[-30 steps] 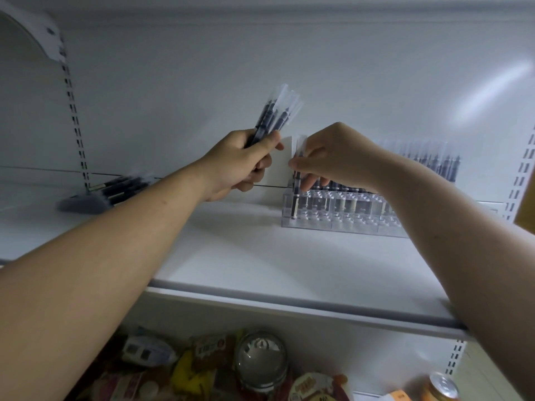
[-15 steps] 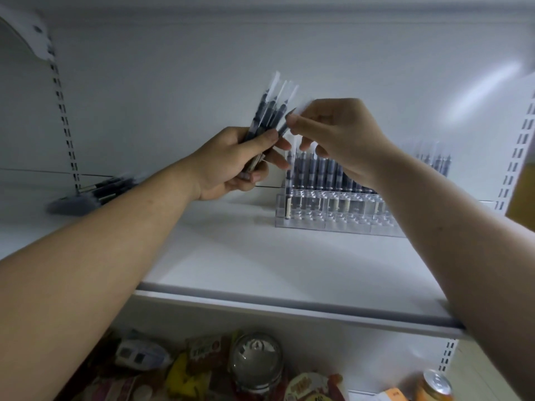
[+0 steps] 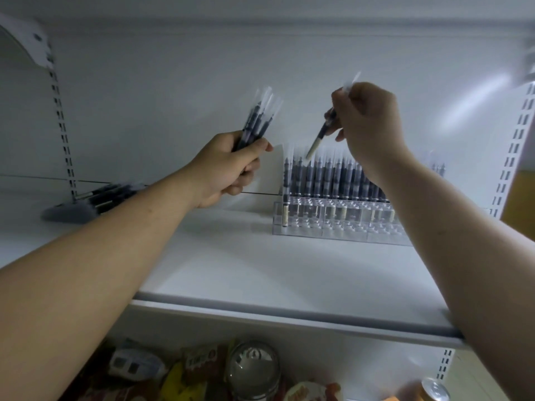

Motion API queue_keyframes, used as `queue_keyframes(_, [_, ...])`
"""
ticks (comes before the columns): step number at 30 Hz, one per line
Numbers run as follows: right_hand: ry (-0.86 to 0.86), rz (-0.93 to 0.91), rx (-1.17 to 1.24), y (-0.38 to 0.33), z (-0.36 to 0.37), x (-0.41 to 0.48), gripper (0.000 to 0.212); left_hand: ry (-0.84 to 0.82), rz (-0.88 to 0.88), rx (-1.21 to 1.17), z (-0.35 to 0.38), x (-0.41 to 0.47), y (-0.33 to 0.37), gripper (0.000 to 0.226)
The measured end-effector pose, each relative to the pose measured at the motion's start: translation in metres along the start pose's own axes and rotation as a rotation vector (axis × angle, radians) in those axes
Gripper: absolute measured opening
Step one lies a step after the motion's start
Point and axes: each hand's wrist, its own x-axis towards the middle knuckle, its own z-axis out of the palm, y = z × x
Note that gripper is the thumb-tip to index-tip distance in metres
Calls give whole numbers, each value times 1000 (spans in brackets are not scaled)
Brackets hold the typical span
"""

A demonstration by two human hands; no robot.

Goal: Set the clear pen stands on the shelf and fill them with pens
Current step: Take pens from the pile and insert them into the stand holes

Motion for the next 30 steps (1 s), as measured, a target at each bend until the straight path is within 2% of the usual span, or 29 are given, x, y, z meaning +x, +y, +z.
queue_keyframes(3, [-146,-5,-227,5,5,-6,15,10,-15,11,2,1,-3,21])
queue_keyframes(6, [-241,-15,-303,6,10,-12,16,-5,-28,26,3,1,-5,26])
queue_keyframes(18, [-508,59,-441,4,19,-27,19,-46,-1,31,2,3,-6,29])
queue_keyframes(23, [-530,127,-441,6,17,-24,20,-55,6,50,2,3,-6,29])
queue_keyframes(26, [-615,178,-453,9,18,-25,15,-57,6,66,2,3,-7,30])
queue_keyframes(30, [-638,173,-453,10,18,-26,16,-52,6,104,4,1,-6,32])
